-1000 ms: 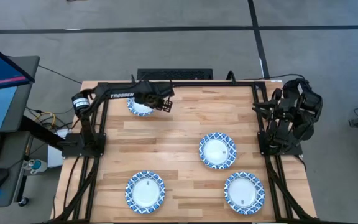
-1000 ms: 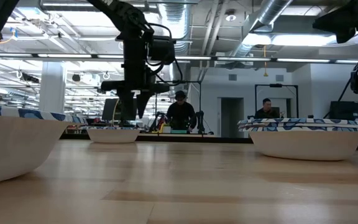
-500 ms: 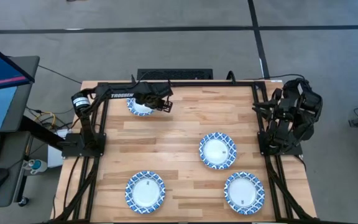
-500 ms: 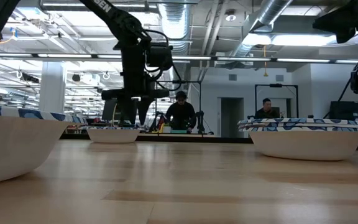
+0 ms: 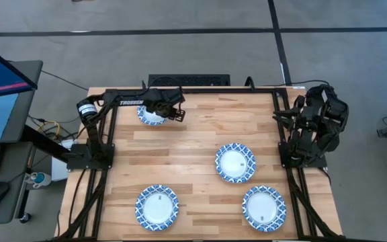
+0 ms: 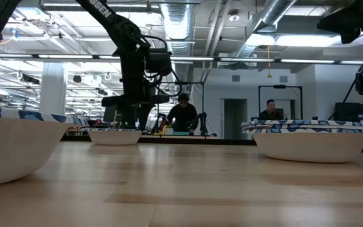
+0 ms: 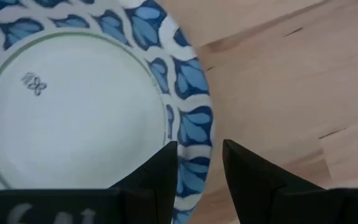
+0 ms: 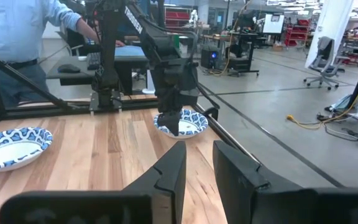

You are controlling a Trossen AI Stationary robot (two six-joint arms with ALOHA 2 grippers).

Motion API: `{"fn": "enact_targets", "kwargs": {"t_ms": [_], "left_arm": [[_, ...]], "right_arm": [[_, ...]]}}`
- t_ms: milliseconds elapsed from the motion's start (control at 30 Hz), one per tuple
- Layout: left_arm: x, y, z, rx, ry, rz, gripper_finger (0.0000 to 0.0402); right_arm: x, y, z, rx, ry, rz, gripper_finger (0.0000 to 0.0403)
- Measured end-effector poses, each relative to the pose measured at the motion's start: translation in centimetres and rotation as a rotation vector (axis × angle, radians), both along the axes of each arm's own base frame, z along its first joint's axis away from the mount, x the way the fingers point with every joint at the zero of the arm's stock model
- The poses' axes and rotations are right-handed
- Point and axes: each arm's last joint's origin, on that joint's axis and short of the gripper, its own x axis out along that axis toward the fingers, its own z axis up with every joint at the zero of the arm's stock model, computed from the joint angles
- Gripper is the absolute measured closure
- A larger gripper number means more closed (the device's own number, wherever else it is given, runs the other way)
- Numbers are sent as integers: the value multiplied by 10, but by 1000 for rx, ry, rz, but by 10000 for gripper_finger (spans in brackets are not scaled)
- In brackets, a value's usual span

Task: Nest bowls inside each other
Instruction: Stack the white bowl on top of the other white bowl

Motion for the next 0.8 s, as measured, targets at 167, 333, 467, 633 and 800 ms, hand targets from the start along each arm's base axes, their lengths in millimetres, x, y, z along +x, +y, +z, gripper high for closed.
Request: {"fn": "enact_targets", "kwargs": {"t_ms": [167,333,467,633,800], "left_arm": [[0,1,-1,0,-4,-15,283],[-1,4,0,4,-5,-17,294],[-3,8,0,5,-5,-8,321],[-5,10,0,6,-5,0,357],[-3,11,-6,3,5,-14,369]], "right_arm": [[0,0,0,0,0,0,300],[0,0,0,0,0,0,300],[0,0,0,1,0,0,300],[0,0,0,1,0,0,300],[0,0,0,1,0,0,300]]}}
